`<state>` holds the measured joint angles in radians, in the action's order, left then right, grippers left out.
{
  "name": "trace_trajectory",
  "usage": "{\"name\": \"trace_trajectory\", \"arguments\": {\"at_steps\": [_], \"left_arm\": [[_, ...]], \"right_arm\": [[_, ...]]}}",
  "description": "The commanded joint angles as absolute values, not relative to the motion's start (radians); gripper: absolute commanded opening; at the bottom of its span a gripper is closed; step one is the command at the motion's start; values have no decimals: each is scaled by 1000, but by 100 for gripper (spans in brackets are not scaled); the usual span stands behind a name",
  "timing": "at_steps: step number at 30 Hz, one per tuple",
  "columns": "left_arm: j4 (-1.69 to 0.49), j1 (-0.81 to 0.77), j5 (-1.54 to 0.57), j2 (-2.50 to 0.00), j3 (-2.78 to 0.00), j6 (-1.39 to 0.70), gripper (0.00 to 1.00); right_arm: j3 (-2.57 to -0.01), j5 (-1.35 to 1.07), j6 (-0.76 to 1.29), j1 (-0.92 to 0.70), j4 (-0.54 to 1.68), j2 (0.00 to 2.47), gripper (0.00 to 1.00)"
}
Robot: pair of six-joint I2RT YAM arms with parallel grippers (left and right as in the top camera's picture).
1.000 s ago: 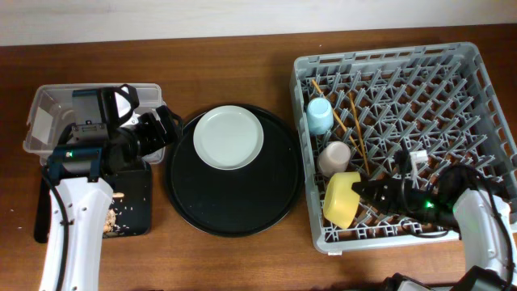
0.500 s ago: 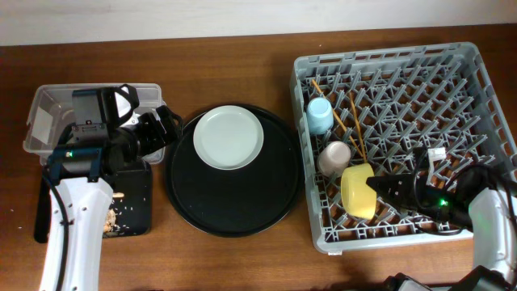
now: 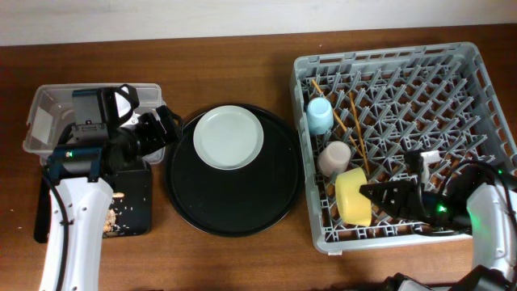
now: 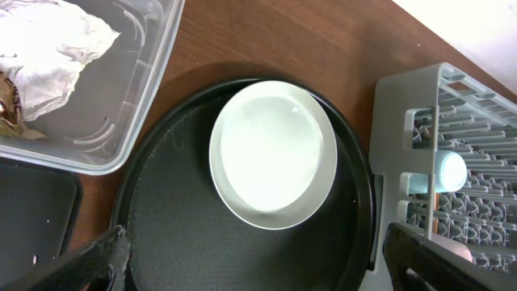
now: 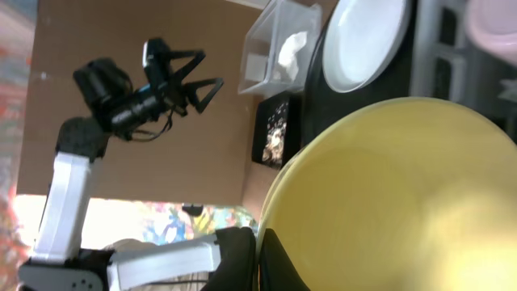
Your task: Sort waste into correct bins and load items into the dishwasher rack
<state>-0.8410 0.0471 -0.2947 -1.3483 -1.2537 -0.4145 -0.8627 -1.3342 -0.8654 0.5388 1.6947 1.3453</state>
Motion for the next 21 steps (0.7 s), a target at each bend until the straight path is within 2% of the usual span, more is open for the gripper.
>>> {"name": "trace_trajectory", "arguments": {"at_steps": [1,9,21], "left_arm": [[-839,49,-290,-1346,-1258,-402,99],[-839,49,-290,-1346,-1258,-402,99],[-839,49,-291,-1346,-1258,-402,99]], "right_arm": [[-883,-1437,-912,458,1698,1342,4],[-880,-1464,-920,357,1576,1351,4],[-864,-1471,-950,314,1534,1464,4]]}}
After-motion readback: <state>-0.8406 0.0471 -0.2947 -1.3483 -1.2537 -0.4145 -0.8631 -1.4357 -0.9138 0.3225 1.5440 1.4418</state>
